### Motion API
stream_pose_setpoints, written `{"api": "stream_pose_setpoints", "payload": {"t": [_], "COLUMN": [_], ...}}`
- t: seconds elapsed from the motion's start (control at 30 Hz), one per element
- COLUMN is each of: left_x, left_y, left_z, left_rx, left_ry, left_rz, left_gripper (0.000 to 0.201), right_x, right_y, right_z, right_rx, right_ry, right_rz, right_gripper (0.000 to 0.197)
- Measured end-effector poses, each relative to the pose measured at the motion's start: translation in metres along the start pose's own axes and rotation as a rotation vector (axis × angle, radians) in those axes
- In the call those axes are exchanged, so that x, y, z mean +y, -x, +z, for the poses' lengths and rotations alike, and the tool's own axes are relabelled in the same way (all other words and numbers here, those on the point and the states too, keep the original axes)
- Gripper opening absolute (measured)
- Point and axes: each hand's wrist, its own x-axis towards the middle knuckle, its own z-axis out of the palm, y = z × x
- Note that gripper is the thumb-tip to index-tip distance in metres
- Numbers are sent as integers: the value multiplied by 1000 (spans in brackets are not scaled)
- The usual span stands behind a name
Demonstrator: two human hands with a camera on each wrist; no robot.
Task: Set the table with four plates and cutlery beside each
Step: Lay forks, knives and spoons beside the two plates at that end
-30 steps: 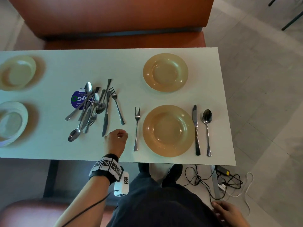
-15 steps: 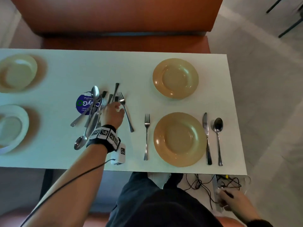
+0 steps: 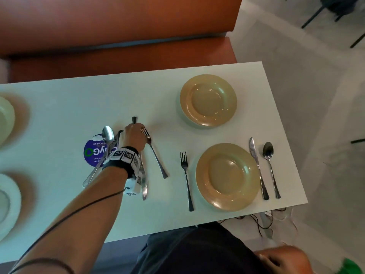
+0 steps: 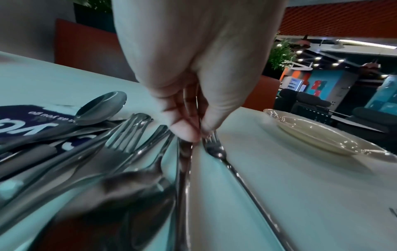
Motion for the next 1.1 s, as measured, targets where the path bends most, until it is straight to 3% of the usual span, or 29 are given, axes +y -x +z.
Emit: {"api": "stream_pose_setpoints", "payload": {"t": [0.07,0.1,0.17,0.23,0.3,0.37,0.47,0.6,0.7,0.83,0.93,1.1], "left_x": [-1,-1,2,8,16,26,47,80,118,171,208,257], "left_y": [-4,-6,-11,-12,-9,-4,3,20,38,62,79,102], "left_z": [-5,-9,-19,-35,-55,-76,-106,-121,-101,-48,-7,45], "left_rx": [-27,-49,-111,-177,-231,-241,-149,-54,-48,-110,-177,-236], "left_ry": [27,34,30,64,110,102,116,470,798,1069,1222,1375], "left_rz": [18,27,64,103,139,181,203,111,21,-119,-198,-286], "left_gripper": [27,24,17,11,10,13,17,28,24,15,10,10], "right_x": [15,11,-26,-56,-81,-93,-99,-119,-149,-185,-206,-214], "right_y": [-2,0,15,30,39,36,22,2,-9,-40,-67,-108], "right_z": [7,4,-18,-42,-61,-71,-91,-139,-183,-224,-247,-269], "right_rx": [1,0,7,-22,-47,-101,-163,-138,-145,-114,-101,-111], "right_ry": [104,168,255,269,102,-183,-301,-431,-498,-629,-833,-1067], "right_rz": [-81,-93,-107,-87,-88,-65,-116,-295,-498,-694,-685,-524], "right_gripper": [59,49,30,34,40,28,23,25,28,31,22,23]}}
